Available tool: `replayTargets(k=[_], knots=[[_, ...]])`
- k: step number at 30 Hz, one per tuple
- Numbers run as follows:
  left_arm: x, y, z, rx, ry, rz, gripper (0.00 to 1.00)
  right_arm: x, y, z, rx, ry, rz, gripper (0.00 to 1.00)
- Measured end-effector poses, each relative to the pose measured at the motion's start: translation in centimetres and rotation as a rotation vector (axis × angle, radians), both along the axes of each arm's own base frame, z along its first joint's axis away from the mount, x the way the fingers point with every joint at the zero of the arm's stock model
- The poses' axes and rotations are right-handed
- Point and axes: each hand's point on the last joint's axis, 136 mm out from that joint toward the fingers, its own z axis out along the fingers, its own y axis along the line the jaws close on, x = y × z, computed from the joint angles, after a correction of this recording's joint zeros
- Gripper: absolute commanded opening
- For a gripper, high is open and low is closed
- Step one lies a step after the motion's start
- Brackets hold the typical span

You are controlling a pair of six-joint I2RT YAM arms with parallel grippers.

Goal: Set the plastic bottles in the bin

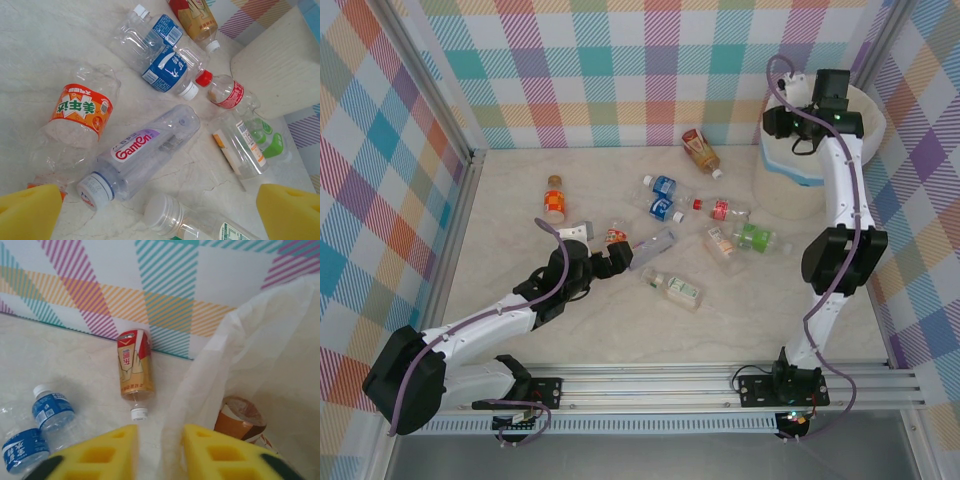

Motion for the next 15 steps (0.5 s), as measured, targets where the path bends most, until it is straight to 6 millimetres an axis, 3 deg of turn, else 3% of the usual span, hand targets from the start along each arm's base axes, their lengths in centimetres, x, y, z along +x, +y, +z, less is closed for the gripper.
replayTargets(k=[3, 9, 12, 15], knots=[[0.1, 0.1, 0.0, 0.004, 0.000, 0.008, 1.00, -1.1, 0.4, 1.7, 0.023, -0.024, 0.003, 0.63], [0.1, 1.5, -0.5, 0.015, 0.010, 0.079, 1.00, -5.4, 1.6, 4.4, 0.080, -0.050, -0.021, 0.83], [-0.1, 3.2, -0.8, 0.021, 0.021, 0.159, 1.00, -9.9, 3.6, 3.8, 0.128, -0.042, 0.000, 0.89], [-0.4, 4.8, -1.0, 0.016, 0.028, 0.235, 1.00, -13.6, 6.4, 1.5, 0.171, -0.004, 0.068, 0.90]])
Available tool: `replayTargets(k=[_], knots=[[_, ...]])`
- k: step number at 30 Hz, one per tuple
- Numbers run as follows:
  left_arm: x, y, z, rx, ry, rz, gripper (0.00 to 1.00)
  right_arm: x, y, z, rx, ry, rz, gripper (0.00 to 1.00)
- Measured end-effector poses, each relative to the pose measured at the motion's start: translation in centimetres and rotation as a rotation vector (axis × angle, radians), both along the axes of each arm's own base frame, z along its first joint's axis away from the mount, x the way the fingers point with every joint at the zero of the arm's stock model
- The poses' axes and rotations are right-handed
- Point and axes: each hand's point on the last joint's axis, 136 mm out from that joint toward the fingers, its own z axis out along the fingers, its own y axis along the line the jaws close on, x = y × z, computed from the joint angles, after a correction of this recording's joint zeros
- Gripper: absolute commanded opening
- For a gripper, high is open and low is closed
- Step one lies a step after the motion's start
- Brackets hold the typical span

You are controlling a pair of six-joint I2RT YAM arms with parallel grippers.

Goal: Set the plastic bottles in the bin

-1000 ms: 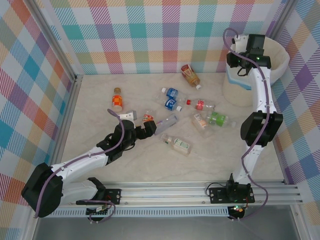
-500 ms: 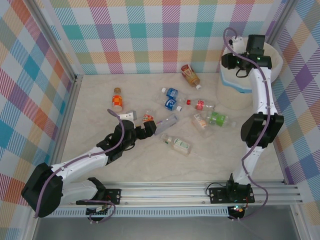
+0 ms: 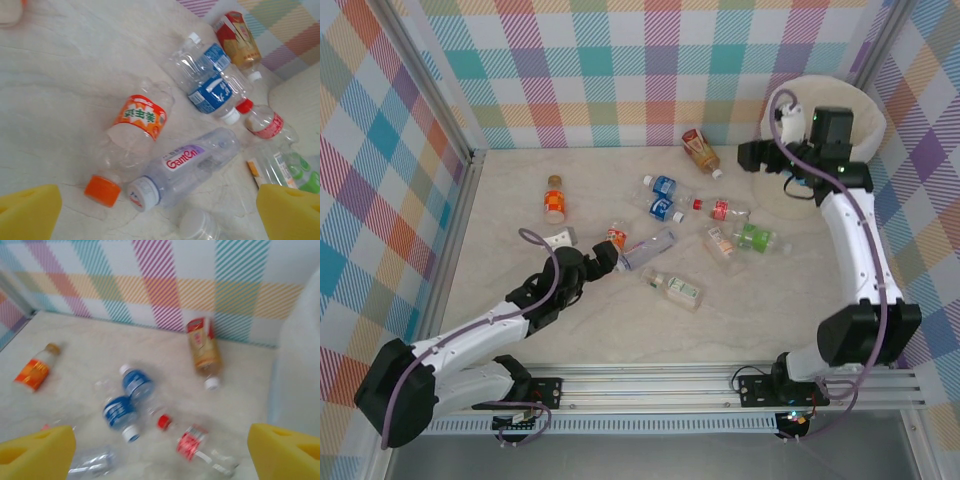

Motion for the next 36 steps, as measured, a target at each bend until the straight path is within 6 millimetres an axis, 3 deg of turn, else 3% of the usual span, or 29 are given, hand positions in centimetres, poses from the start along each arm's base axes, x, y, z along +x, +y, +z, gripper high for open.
replayTargets(k=[2, 5, 9, 15, 22, 28, 36], knots=[[-0.2, 1.1, -0.1, -0.011, 0.003, 0.048, 1.00, -1.7, 1.7, -2.7, 0.015, 0.059, 0.041, 0.90], [-0.5, 2.4, 0.0, -0.031, 0.009, 0.095, 1.00, -3.5, 3.7, -8.5, 0.008, 0.200, 0.078, 0.90], [-0.6, 3.5, 0.1, -0.052, 0.019, 0.129, 1.00, -5.3, 5.4, -15.5, -0.033, 0.392, 0.104, 0.88], [-0.7, 3.9, -0.7, -0.061, 0.054, 0.146, 1.00, -5.5, 6.5, -21.2, -0.136, 0.551, 0.096, 0.83], [-0.7, 3.6, -1.4, -0.076, 0.087, 0.145, 1.00, -3.7, 5.4, -25.2, -0.282, 0.619, 0.008, 0.80], [-0.7, 3.4, -2.0, -0.074, 0.108, 0.132, 1.00, -3.2, 4.6, -27.4, -0.350, 0.656, -0.030, 0.78], [-0.7, 2.2, -3.7, -0.052, 0.177, 0.066, 1.00, -3.3, 5.1, -29.4, -0.407, 0.679, -0.027, 0.74]])
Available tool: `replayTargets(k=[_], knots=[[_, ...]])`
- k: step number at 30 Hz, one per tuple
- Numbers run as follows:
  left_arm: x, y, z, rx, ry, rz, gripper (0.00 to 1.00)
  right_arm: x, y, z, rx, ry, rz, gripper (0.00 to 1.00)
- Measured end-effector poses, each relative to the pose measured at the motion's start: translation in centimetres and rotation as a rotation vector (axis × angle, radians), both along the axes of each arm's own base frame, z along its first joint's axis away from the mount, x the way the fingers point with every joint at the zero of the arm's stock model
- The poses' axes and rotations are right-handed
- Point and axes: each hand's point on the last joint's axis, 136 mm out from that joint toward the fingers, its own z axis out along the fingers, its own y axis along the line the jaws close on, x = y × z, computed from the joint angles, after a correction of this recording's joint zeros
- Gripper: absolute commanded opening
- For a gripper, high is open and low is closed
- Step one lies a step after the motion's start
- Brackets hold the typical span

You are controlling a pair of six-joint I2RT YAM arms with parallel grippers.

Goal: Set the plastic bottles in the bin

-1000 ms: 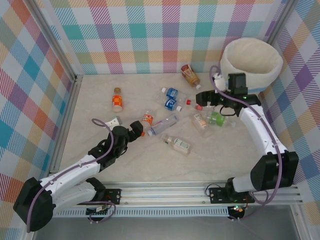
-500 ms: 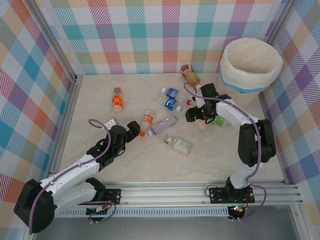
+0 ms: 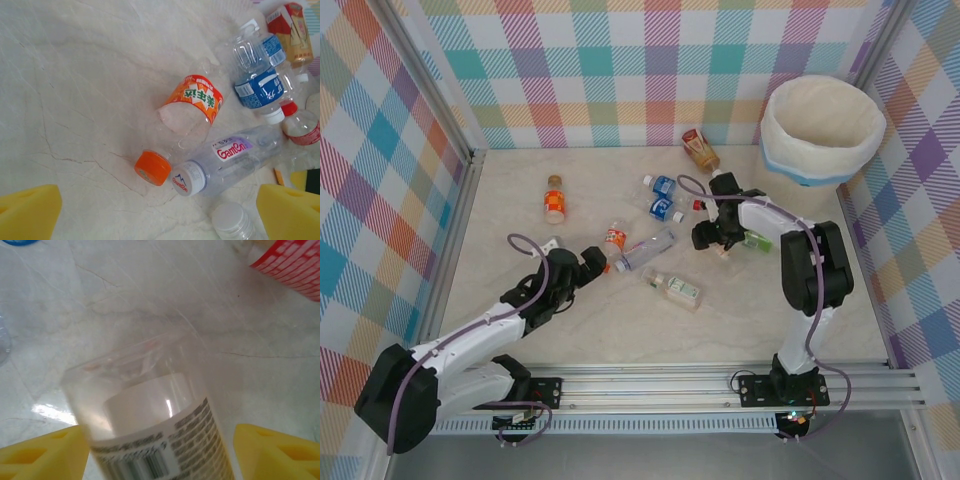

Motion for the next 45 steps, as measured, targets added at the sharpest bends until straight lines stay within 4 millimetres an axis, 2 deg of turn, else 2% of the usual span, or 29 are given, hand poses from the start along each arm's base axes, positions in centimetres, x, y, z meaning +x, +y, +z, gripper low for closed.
replayTargets(k=[4, 10, 13, 16, 19, 24, 27, 32, 39, 42, 45], knots=[[0.5, -1.3, 0.3, -0.008, 0.016, -0.048, 1.00, 0.0, -0.1, -1.1, -0.030, 0.012, 0.001, 0.67], [0.3, -1.7, 0.0, -0.005, 0.040, -0.076, 1.00, 0.6, -0.1, -1.1, -0.060, -0.021, 0.002, 0.57], [0.2, -1.6, -0.2, 0.002, 0.050, -0.076, 1.00, 0.7, -0.1, -0.8, -0.055, -0.047, 0.003, 0.55], [0.2, -1.5, -0.3, 0.005, 0.050, -0.071, 1.00, 0.2, 0.0, 0.8, -0.027, -0.097, 0.010, 0.52], [0.3, -1.5, -0.3, 0.007, 0.049, -0.068, 1.00, 0.1, 0.2, 4.2, 0.024, -0.201, 0.016, 0.49], [0.3, -1.4, -0.3, 0.007, 0.049, -0.066, 1.00, 1.3, 0.7, 11.0, 0.152, -0.427, -0.003, 0.46], [0.3, -1.3, -0.3, 0.012, 0.049, -0.061, 1.00, 2.4, -0.2, 15.6, 0.286, -0.549, -0.070, 0.43], [0.4, -1.3, -0.3, 0.010, 0.049, -0.057, 1.00, 4.6, -4.6, 23.2, 0.442, -0.758, -0.211, 0.45], [0.4, -1.3, -0.3, 0.007, 0.050, -0.054, 1.00, 6.8, -9.9, 33.9, 0.494, -1.056, -0.330, 0.43], [0.4, -1.3, -0.3, 0.003, 0.049, -0.051, 1.00, 7.3, -13.8, 37.1, 0.496, -1.174, -0.426, 0.44], [0.5, -1.2, 0.0, -0.004, 0.041, -0.042, 1.00, 7.7, -18.1, 39.0, 0.485, -1.284, -0.546, 0.45]])
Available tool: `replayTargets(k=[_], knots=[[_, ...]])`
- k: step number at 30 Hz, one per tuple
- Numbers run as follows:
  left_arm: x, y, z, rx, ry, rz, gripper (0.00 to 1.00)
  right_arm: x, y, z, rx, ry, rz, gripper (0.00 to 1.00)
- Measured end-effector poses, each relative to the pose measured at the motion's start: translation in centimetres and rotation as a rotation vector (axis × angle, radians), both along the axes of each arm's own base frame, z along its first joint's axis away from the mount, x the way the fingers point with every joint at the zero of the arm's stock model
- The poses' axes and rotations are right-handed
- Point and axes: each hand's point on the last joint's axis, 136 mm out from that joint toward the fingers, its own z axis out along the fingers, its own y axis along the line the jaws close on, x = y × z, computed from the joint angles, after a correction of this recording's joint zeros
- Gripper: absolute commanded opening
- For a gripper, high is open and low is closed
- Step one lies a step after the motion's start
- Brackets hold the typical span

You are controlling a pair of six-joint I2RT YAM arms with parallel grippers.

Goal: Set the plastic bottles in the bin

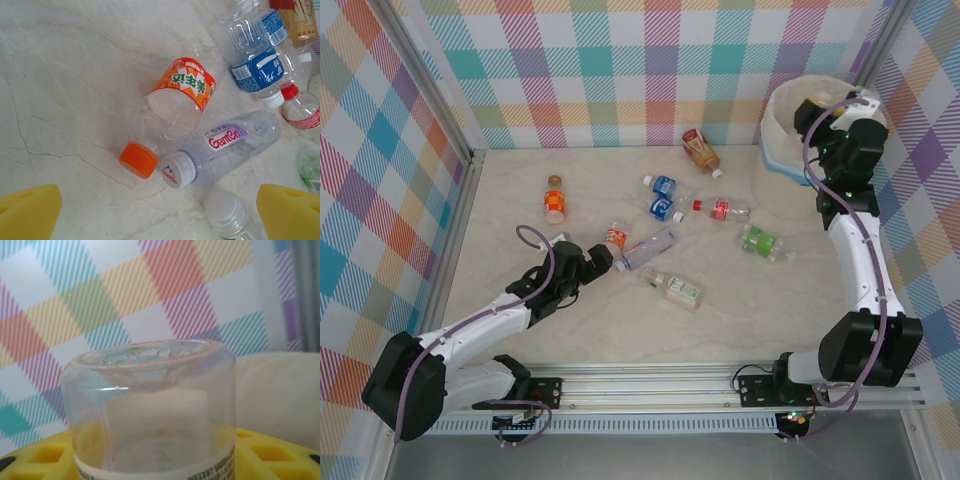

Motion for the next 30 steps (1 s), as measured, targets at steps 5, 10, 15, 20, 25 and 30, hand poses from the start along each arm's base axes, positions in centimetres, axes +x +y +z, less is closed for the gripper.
replayTargets(k=[5, 10, 15, 20, 25, 30], knots=[[0.1, 0.1, 0.3, -0.008, -0.009, 0.010, 1.00, 1.1, -5.3, 0.3, 0.148, -0.087, -0.143, 0.45], [0.1, 0.1, 0.3, -0.007, -0.010, 0.011, 1.00, 1.8, -9.1, -1.6, 0.292, -0.146, -0.254, 0.45], [0.1, 0.1, 0.3, -0.007, -0.009, 0.011, 1.00, 2.5, -11.7, -3.7, 0.391, -0.167, -0.326, 0.48], [0.1, 0.1, 0.0, -0.002, -0.001, 0.011, 1.00, 3.4, -13.1, -5.7, 0.469, -0.163, -0.351, 0.54], [0.1, -0.1, -0.6, 0.006, 0.020, 0.006, 1.00, 4.7, -13.9, -6.0, 0.517, -0.179, -0.359, 0.75], [0.2, -0.3, -1.0, 0.009, 0.036, -0.001, 1.00, 5.4, -14.3, -4.9, 0.556, -0.194, -0.354, 0.95]])
